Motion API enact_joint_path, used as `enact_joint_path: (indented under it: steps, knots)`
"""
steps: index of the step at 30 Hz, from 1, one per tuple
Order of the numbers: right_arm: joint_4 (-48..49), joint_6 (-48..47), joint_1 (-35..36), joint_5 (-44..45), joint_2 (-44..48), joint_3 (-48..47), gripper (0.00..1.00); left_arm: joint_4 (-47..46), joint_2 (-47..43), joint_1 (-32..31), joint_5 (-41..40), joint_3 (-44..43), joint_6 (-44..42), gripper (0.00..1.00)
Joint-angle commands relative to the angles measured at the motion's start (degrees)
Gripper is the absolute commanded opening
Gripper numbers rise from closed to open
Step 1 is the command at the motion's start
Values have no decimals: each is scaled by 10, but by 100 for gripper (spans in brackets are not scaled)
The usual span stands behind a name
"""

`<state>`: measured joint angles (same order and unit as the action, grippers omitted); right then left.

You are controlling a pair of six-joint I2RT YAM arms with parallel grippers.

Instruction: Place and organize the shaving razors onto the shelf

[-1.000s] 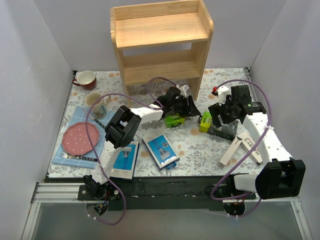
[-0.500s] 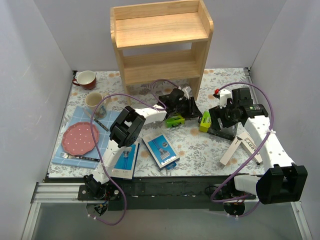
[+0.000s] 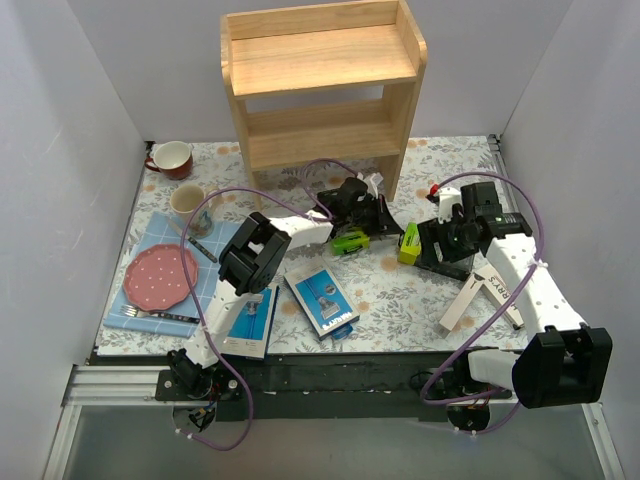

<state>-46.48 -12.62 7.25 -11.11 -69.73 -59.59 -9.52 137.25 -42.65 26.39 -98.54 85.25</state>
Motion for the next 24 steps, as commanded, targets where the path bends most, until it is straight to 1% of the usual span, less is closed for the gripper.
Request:
enact_joint_path:
  steps: [1,5,8,12,14,15,16,18,19,21,22,24]
  knots:
    - [-4,28,-2,-22,-1,28,80,53,-10,2,-12,38,-25,0]
    - [-3,26,-2,-21,-6,31,79,65,-43,7,-15,72,-37,0]
    - [-4,30,-2,-14,-10,29,78,81,-84,15,-30,101,-42,0]
    - [2,33,-1,-24,-32,34,74,93,-165,29,-42,169,-46,0]
    - [3,31,-1,-42,-44,34,68,93,-189,32,-45,192,-46,0]
    - [1,29,-1,-66,-55,33,65,93,-201,32,-46,212,-47,0]
    - [-1,26,-1,-80,-60,31,55,107,-223,31,-47,223,-48,0]
    - [-11,19,1,-107,-76,22,47,113,-243,33,-44,242,-50,0]
    - [-13,18,3,-125,-81,20,36,126,-264,34,-41,260,-58,0]
    - [-18,20,8,-130,-95,16,27,132,-291,35,-28,287,-65,0]
    - [-17,22,10,-125,-99,15,24,136,-303,35,-27,309,-68,0]
    - [-16,35,14,-103,-110,16,23,134,-336,35,-27,330,-72,1]
